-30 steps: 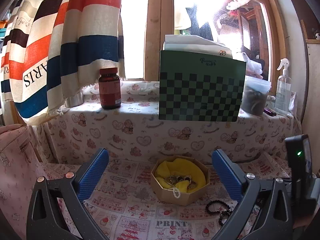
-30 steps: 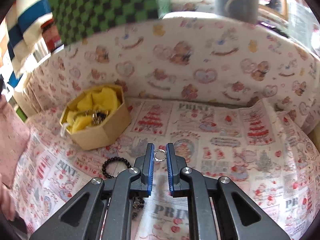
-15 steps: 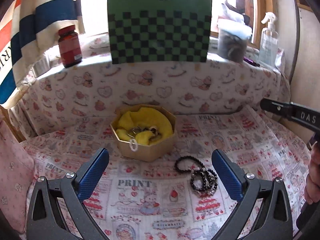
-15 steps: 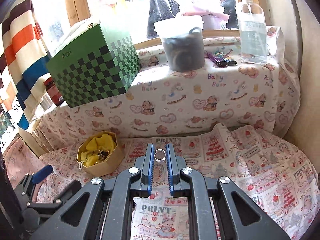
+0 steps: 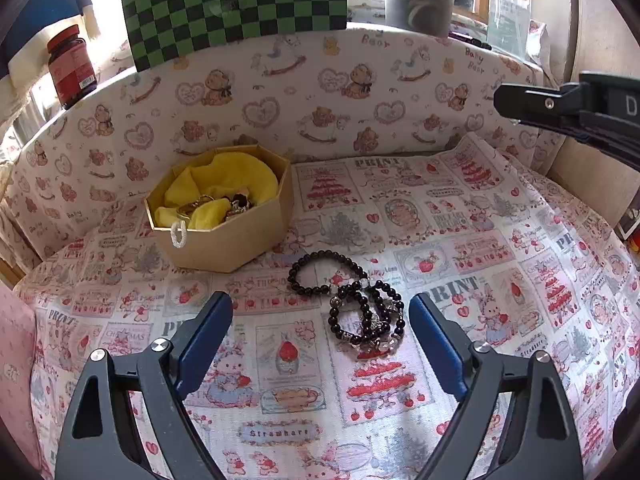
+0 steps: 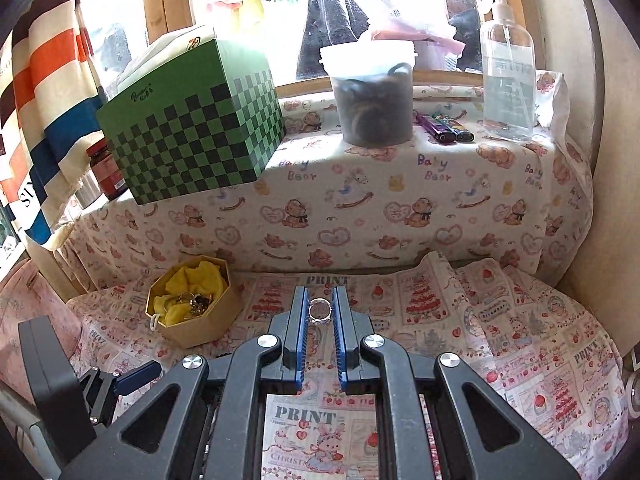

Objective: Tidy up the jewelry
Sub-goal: 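Lift the silver ring with the right tool, then grasp the bead bracelet with the left tool and lift it while the right tool holds the ring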

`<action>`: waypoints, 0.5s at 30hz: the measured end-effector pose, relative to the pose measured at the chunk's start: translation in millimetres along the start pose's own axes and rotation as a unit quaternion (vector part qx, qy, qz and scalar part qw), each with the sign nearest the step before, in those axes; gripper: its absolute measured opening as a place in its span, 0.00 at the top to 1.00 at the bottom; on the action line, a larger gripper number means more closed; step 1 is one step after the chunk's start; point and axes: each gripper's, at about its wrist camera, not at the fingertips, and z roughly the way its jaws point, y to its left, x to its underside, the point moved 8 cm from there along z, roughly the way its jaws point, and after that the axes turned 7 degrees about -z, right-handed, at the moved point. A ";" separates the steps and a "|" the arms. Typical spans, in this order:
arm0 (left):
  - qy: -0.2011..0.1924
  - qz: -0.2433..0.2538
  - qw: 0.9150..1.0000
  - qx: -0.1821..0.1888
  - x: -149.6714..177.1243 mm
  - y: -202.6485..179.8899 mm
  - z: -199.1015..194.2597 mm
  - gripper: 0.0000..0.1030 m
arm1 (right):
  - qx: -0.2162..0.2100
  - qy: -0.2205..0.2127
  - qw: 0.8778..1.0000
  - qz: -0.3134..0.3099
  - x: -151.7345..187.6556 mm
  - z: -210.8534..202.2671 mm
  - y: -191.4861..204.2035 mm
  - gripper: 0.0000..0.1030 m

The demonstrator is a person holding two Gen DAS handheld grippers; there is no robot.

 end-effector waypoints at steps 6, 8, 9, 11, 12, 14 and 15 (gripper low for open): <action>0.021 -0.012 0.999 0.024 4.3 -5.2 2.2 0.20 | -0.001 0.004 1.000 -0.008 2.1 3.3 4.5 0.87; 0.028 -0.010 0.999 0.033 5.9 -8.3 2.4 0.23 | 0.000 0.007 1.000 -0.008 3.0 5.5 4.7 0.87; 0.031 -0.008 0.999 0.037 6.9 -9.9 2.4 0.24 | 0.000 0.008 1.000 -0.008 3.6 6.1 4.9 0.87; 0.040 -0.005 0.998 0.050 8.9 -16.1 4.0 0.24 | 0.000 0.011 1.000 -0.008 4.3 8.2 4.1 0.87; 0.044 -0.001 0.998 0.054 10.1 -18.9 4.3 0.25 | 0.001 0.012 1.000 -0.008 4.7 8.5 3.8 0.87; 0.046 0.010 0.998 0.049 11.4 -24.3 5.3 0.27 | 0.002 0.013 1.000 -0.007 5.1 9.4 3.2 0.87; 0.046 0.015 0.998 0.045 11.9 -25.9 5.8 0.28 | 0.002 0.014 1.000 -0.007 5.1 9.6 3.0 0.87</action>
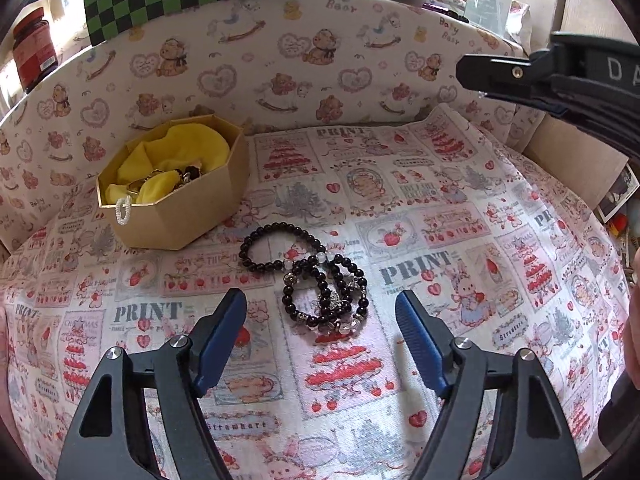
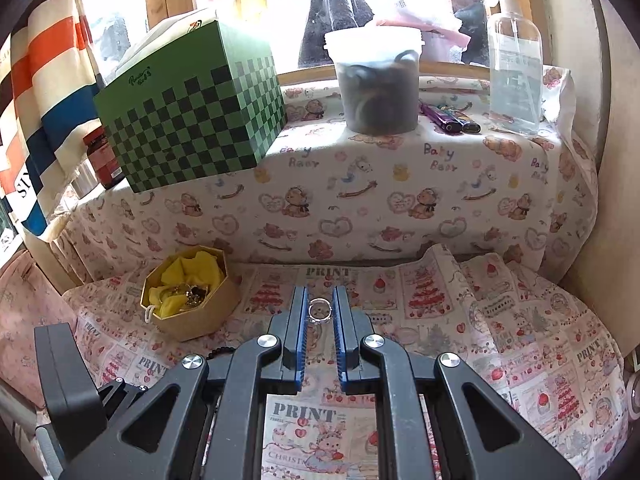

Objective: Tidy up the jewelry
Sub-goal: 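Grasp the bead bracelet with the left tool and lift it while the right tool holds the ring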

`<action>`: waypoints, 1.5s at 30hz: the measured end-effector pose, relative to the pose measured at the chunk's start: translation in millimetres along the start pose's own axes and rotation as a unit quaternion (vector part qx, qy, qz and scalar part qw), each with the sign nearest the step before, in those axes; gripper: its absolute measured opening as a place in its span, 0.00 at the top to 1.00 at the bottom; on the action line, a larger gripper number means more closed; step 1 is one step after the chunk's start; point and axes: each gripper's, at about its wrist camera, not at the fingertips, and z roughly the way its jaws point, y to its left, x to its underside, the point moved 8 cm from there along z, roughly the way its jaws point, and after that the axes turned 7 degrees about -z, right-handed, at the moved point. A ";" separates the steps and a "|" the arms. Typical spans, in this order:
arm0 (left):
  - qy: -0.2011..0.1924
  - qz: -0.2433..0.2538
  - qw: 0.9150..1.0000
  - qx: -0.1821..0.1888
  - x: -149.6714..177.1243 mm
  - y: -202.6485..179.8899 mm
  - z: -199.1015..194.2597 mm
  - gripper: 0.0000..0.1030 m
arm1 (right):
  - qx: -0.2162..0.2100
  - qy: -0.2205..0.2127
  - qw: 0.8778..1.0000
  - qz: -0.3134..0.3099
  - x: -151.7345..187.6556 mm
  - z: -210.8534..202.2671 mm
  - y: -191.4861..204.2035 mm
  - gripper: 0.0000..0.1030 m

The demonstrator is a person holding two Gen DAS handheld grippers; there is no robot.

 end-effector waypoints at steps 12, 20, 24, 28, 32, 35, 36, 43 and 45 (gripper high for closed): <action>-0.008 -0.012 1.000 -0.012 -2.1 7.4 8.0 0.74 | 0.000 0.004 1.000 -0.008 2.4 3.4 3.2 0.87; -0.020 -0.050 0.998 0.016 -7.5 20.6 -12.3 0.89 | 0.005 0.008 1.000 -0.001 2.5 6.3 -2.5 0.87; -0.044 -0.053 0.997 0.031 -16.3 27.5 -33.6 0.89 | 0.010 0.007 1.000 -0.003 3.0 6.1 -3.4 0.87; -0.075 -0.070 0.993 0.058 -26.8 37.1 -56.2 0.95 | 0.012 0.003 1.000 -0.006 2.1 3.6 -1.9 0.87; -0.128 -0.072 0.986 0.084 -38.4 43.0 -80.7 0.94 | 0.007 -0.003 1.000 -0.007 1.4 2.1 0.0 0.87; -0.164 -0.066 0.979 0.099 -42.7 42.7 -97.6 0.94 | 0.005 -0.004 1.000 -0.008 1.6 2.6 1.3 0.87; -0.175 -0.064 0.977 0.103 -43.9 42.6 -103.0 0.94 | 0.004 -0.004 1.000 -0.009 1.5 2.9 1.9 0.87; -0.295 -0.030 0.950 0.101 -53.8 37.9 -154.2 0.94 | -0.003 -0.016 1.000 -0.008 0.5 2.1 5.1 0.87; -0.332 -0.024 0.940 0.072 -53.5 40.7 -168.6 0.94 | -0.008 -0.023 1.000 -0.011 -0.5 1.0 8.2 0.87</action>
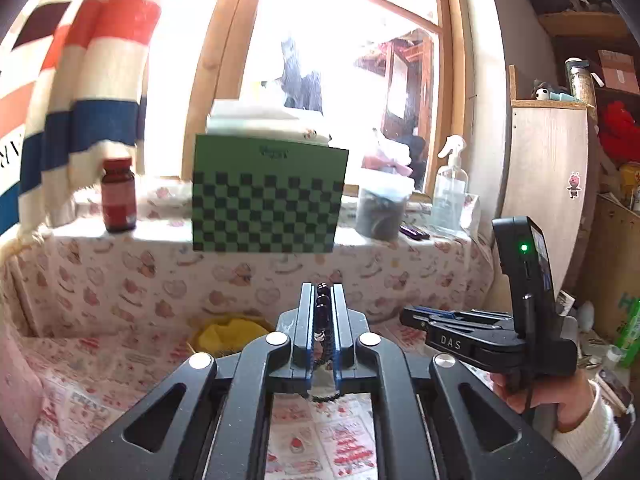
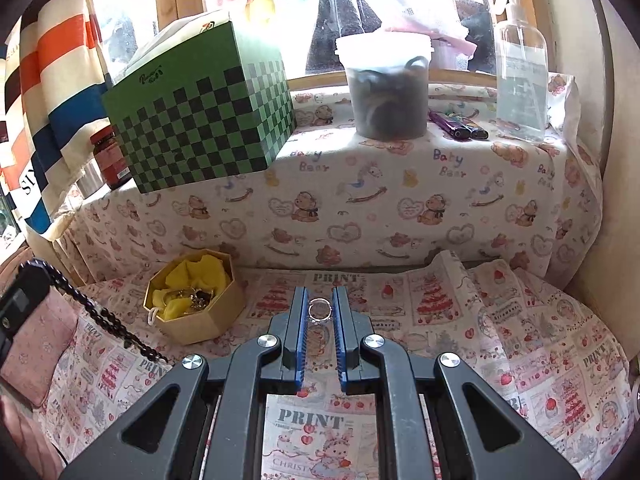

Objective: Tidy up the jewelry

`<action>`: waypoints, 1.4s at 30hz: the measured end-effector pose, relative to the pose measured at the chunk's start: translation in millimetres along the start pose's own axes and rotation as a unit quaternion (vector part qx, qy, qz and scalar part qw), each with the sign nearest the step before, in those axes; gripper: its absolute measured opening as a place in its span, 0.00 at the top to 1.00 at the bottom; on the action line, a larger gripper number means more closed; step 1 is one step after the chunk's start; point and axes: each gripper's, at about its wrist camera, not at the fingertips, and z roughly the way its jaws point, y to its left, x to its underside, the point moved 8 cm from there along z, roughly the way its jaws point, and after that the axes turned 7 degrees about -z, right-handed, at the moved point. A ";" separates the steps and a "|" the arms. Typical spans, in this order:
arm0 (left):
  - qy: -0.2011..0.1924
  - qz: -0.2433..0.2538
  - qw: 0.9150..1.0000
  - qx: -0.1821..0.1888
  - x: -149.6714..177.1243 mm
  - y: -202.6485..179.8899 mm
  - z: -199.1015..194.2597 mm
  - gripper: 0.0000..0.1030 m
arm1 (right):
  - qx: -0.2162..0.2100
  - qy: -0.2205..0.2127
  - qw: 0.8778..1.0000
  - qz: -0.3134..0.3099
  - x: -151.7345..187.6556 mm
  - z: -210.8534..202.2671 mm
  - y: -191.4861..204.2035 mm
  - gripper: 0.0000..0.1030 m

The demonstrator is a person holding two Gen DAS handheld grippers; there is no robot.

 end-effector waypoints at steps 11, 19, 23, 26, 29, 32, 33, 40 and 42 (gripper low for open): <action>-0.052 -0.021 0.998 0.005 -22.1 36.6 5.8 0.94 | -0.026 -0.028 0.999 -0.032 2.2 10.5 24.3 0.87; -0.032 0.007 0.999 -0.043 -39.7 52.9 47.1 0.94 | -0.053 -0.027 0.997 -0.043 13.5 27.8 41.0 0.87; -0.004 0.008 0.998 -0.055 -38.0 61.7 72.1 0.94 | -0.048 -0.034 0.997 -0.051 15.6 30.0 44.7 0.87; 0.011 0.019 0.997 -0.072 -31.5 65.6 84.6 0.94 | -0.035 -0.039 0.997 -0.061 14.8 28.1 45.5 0.87; 0.027 0.012 0.996 -0.083 -22.7 72.2 94.5 0.94 | -0.027 -0.039 0.997 -0.069 15.4 28.0 46.6 0.87; 0.057 0.004 0.994 -0.095 -11.8 80.2 103.7 0.93 | -0.022 -0.040 0.996 -0.074 15.9 26.7 47.1 0.87; 0.073 0.007 0.992 -0.106 -7.2 82.7 107.1 0.87 | -0.018 -0.042 0.996 -0.076 15.7 26.4 47.4 0.87; 0.078 0.002 0.990 -0.115 4.4 85.9 83.0 0.71 | -0.002 -0.072 0.993 -0.095 11.8 18.1 54.0 0.87; 0.066 0.000 0.991 -0.120 4.6 85.0 68.3 0.58 | -0.001 -0.080 0.992 -0.102 11.4 15.0 58.2 0.87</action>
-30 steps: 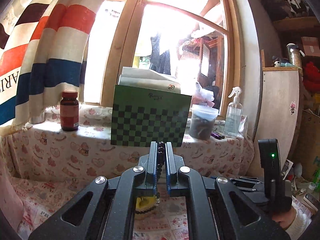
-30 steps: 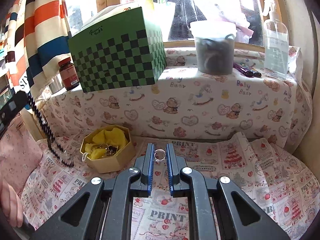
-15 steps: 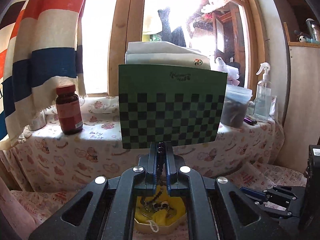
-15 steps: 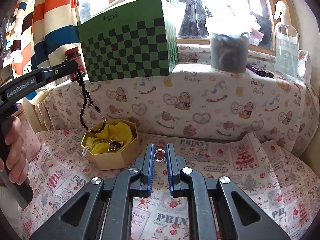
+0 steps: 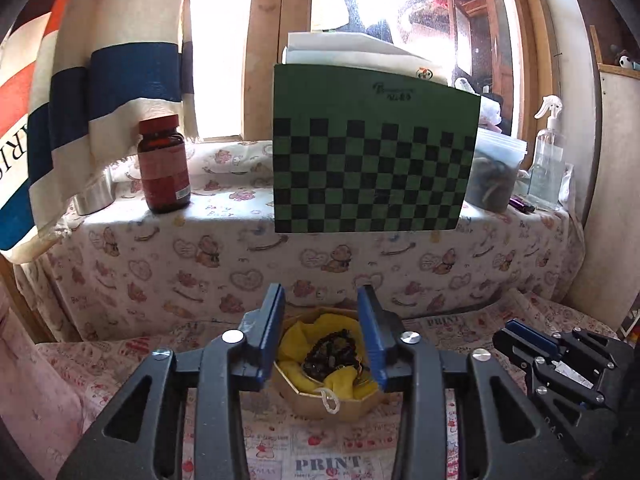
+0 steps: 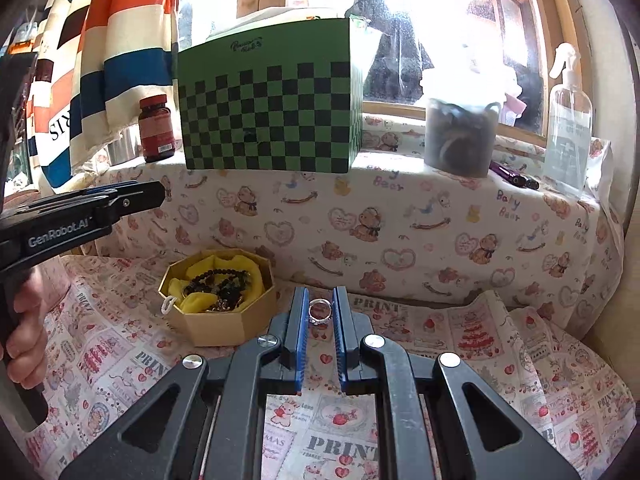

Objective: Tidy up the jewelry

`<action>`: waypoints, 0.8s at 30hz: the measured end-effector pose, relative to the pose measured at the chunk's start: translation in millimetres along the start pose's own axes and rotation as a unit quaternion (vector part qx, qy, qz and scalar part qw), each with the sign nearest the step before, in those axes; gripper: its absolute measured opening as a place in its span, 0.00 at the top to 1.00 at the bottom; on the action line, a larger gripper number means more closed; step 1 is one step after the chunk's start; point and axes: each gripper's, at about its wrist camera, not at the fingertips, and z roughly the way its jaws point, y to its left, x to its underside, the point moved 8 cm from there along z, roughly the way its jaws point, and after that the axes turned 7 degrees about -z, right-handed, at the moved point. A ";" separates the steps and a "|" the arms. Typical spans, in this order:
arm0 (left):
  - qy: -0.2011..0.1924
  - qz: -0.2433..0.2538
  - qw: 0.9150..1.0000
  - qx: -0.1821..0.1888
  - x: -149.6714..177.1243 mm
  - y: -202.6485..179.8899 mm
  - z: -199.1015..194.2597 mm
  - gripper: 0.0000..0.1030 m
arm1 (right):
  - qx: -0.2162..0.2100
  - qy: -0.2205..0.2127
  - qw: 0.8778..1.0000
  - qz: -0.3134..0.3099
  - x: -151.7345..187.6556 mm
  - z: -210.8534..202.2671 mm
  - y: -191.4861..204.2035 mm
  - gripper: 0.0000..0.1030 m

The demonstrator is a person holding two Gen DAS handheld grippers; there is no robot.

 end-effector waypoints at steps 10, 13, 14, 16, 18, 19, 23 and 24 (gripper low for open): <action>-0.044 0.008 0.999 -0.021 -1.3 13.6 -34.3 0.38 | 0.006 -0.040 0.999 -0.034 -11.3 -16.5 24.5 0.87; -0.056 -0.002 0.998 -0.030 -5.7 22.4 -40.4 0.32 | 0.018 -0.049 0.997 -0.050 -15.0 -17.6 28.3 0.87; -0.060 0.000 0.998 -0.035 -7.4 24.8 -41.9 0.29 | 0.023 -0.051 0.997 -0.054 -16.4 -15.6 29.6 0.87; -0.068 -0.001 0.997 -0.042 -9.8 29.2 -44.7 0.25 | 0.016 -0.045 0.997 -0.058 -18.5 -8.6 34.0 0.87; -0.072 -0.007 0.996 -0.048 -12.0 34.5 -46.0 0.18 | 0.008 -0.046 0.997 -0.065 -22.1 -3.4 40.4 0.87; -0.072 -0.013 0.996 -0.049 -12.8 37.2 -46.4 0.17 | 0.002 -0.047 0.996 -0.070 -24.6 -1.3 45.1 0.87; -0.072 -0.031 0.995 -0.054 -14.8 47.5 -46.0 0.10 | -0.025 -0.041 0.996 -0.075 -35.1 10.1 62.4 0.87; -0.074 -0.032 0.995 -0.060 -14.9 50.6 -45.9 0.09 | -0.024 -0.042 0.996 -0.076 -37.9 12.4 64.9 0.87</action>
